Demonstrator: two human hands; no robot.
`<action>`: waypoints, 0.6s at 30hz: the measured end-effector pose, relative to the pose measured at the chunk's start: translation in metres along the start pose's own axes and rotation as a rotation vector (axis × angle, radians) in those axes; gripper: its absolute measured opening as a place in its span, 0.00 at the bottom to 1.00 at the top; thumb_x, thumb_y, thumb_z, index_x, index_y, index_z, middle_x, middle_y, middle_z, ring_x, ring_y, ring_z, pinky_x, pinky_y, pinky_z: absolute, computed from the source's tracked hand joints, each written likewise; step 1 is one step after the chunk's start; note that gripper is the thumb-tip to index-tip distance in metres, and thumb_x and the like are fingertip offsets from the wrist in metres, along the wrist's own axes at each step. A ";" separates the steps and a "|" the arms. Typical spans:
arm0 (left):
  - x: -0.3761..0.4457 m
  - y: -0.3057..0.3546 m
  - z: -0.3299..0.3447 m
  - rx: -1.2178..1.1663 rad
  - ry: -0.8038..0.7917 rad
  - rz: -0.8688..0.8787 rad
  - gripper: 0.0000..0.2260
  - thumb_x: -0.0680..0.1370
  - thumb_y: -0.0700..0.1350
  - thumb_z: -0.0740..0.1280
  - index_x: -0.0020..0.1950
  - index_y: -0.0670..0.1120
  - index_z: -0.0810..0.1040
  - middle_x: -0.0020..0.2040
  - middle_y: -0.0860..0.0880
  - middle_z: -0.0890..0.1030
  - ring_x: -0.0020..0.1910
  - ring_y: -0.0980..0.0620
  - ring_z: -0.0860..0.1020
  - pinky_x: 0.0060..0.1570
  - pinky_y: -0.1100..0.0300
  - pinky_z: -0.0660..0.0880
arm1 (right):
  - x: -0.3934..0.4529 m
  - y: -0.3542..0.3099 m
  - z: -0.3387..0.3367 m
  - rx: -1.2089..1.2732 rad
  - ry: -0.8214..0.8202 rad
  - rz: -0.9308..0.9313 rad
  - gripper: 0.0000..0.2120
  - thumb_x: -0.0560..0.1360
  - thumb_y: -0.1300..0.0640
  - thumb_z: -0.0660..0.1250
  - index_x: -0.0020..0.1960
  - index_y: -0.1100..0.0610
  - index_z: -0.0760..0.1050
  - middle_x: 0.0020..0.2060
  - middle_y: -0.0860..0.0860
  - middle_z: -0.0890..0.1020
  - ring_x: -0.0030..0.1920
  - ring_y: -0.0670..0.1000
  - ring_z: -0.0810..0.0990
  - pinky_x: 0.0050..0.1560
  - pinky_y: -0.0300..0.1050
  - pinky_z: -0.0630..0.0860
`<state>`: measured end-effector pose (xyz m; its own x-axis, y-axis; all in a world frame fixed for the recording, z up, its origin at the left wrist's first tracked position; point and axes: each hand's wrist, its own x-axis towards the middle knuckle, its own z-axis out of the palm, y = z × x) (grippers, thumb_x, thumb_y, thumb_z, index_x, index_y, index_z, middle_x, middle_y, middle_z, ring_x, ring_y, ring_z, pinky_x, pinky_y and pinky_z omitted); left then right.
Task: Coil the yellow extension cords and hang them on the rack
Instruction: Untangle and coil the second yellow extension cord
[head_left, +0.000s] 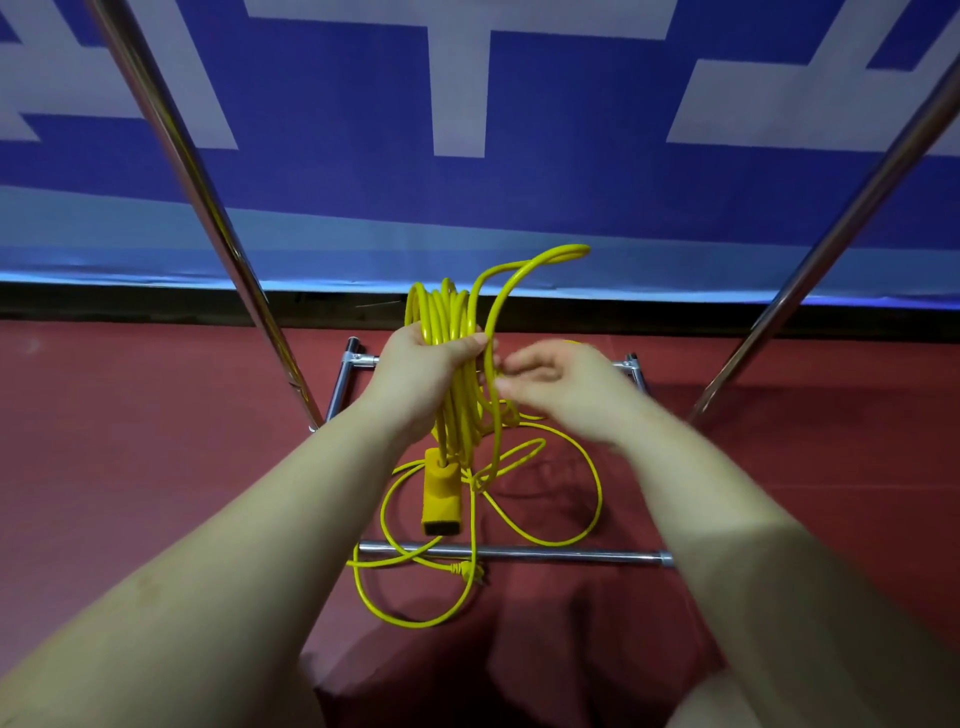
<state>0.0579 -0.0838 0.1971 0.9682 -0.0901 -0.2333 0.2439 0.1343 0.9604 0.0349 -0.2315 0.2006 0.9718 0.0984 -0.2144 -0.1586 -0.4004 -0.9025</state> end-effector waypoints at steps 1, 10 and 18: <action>0.001 0.000 0.000 -0.013 0.003 -0.006 0.06 0.77 0.36 0.66 0.51 0.35 0.77 0.35 0.43 0.80 0.29 0.50 0.79 0.28 0.58 0.77 | 0.001 0.004 0.006 -0.120 -0.022 -0.012 0.05 0.72 0.57 0.72 0.45 0.53 0.75 0.37 0.49 0.80 0.38 0.46 0.78 0.42 0.38 0.72; 0.004 0.003 -0.004 -0.238 0.069 -0.036 0.06 0.78 0.36 0.64 0.42 0.39 0.79 0.31 0.46 0.81 0.29 0.52 0.79 0.32 0.59 0.79 | 0.007 0.010 0.021 0.086 0.191 -0.082 0.09 0.68 0.61 0.75 0.37 0.53 0.75 0.32 0.52 0.76 0.33 0.47 0.74 0.37 0.39 0.71; 0.011 -0.002 -0.013 -0.101 0.143 0.047 0.03 0.78 0.37 0.65 0.44 0.40 0.77 0.38 0.49 0.84 0.34 0.56 0.82 0.37 0.60 0.79 | 0.010 0.002 -0.003 0.290 0.576 -0.137 0.09 0.70 0.61 0.73 0.35 0.55 0.75 0.28 0.52 0.80 0.25 0.43 0.79 0.32 0.42 0.76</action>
<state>0.0687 -0.0724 0.1908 0.9749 0.0594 -0.2147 0.1955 0.2339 0.9524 0.0451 -0.2339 0.1972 0.9119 -0.4043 0.0709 0.0107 -0.1493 -0.9887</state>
